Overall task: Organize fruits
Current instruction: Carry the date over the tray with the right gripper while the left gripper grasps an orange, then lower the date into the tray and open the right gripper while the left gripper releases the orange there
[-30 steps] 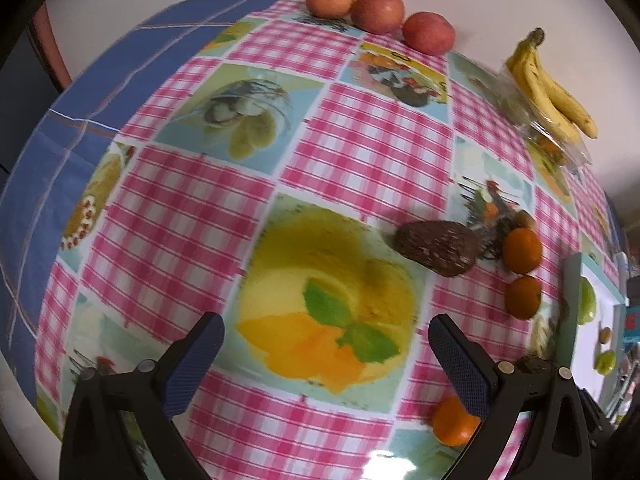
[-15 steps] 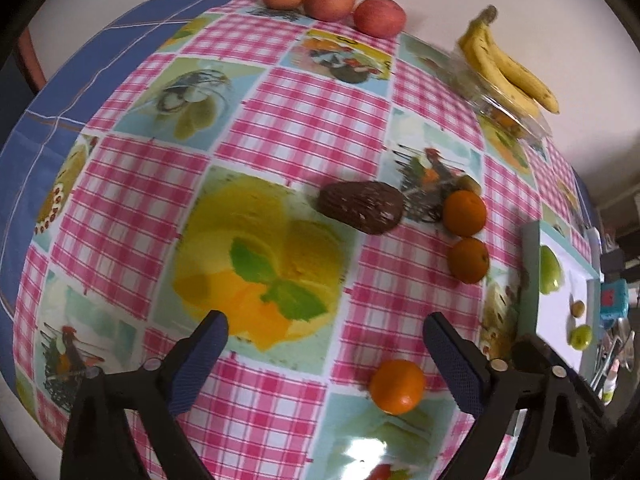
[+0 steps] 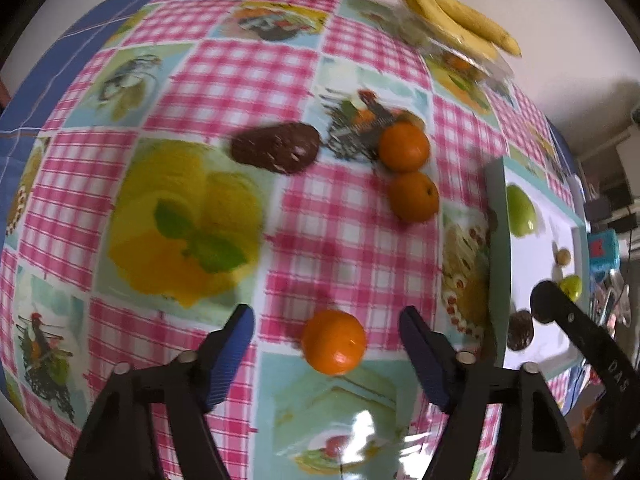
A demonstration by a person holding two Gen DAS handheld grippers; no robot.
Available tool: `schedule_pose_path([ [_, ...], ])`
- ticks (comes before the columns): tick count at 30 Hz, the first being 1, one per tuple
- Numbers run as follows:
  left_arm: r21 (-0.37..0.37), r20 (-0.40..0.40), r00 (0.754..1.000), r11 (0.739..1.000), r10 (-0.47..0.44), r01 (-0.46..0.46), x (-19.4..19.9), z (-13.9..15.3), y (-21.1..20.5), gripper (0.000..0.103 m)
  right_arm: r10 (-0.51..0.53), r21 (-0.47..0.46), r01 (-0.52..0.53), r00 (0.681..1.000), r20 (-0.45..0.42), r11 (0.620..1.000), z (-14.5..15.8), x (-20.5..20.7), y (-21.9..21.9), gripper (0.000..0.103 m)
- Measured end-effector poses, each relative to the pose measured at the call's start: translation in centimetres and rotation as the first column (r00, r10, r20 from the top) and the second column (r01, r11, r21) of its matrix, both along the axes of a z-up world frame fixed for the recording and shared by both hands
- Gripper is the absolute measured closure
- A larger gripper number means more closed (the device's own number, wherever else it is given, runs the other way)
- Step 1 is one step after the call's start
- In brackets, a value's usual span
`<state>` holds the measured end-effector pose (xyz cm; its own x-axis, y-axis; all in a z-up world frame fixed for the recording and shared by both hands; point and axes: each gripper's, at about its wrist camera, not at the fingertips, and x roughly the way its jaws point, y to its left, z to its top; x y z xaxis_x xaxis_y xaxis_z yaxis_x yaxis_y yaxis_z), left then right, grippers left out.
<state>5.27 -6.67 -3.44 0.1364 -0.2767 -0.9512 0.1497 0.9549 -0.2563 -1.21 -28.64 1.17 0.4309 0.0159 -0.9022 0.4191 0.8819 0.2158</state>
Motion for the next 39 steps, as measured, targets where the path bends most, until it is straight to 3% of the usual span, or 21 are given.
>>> schedule_pose_path([
  [2,0.013,-0.006,1.0,1.0,-0.019,0.019,-0.1,-0.3,-0.6,0.033,-0.014,0.008,0.014,1.0,-0.001,1.0,-0.1,-0.3,-0.4,0.045],
  [4,0.015,-0.014,0.999,0.999,-0.035,0.035,-0.5,-0.4,-1.0,0.045,-0.022,0.011,0.022,1.0,-0.009,1.0,-0.2,-0.4,-0.7,0.045],
  [10,0.049,-0.004,0.998,0.997,-0.059,0.059,-1.2,-0.5,-1.5,0.064,-0.021,0.013,0.021,1.0,-0.008,1.0,-0.2,-0.4,-0.8,0.045],
  [17,0.014,0.003,1.0,1.0,-0.028,0.028,-0.6,-0.1,-0.7,0.065,-0.017,0.014,0.018,1.0,-0.006,1.0,-0.3,-0.3,-0.7,0.045],
  [25,-0.048,0.101,0.995,0.999,-0.006,0.011,-0.3,2.7,-0.1,0.066,-0.054,0.023,0.054,0.998,0.011,0.998,-0.2,-0.6,-1.4,0.045],
  [35,-0.103,0.192,0.978,0.989,-0.082,0.103,-1.4,4.7,-4.4,0.066,-0.227,-0.061,0.229,0.973,0.031,0.972,0.8,-3.1,-6.8,0.045],
  [39,-0.09,0.228,0.961,0.98,-0.155,0.179,-2.4,4.7,-7.5,0.066,-0.289,-0.081,0.291,0.957,0.035,0.953,0.8,-4.4,-9.1,0.045],
])
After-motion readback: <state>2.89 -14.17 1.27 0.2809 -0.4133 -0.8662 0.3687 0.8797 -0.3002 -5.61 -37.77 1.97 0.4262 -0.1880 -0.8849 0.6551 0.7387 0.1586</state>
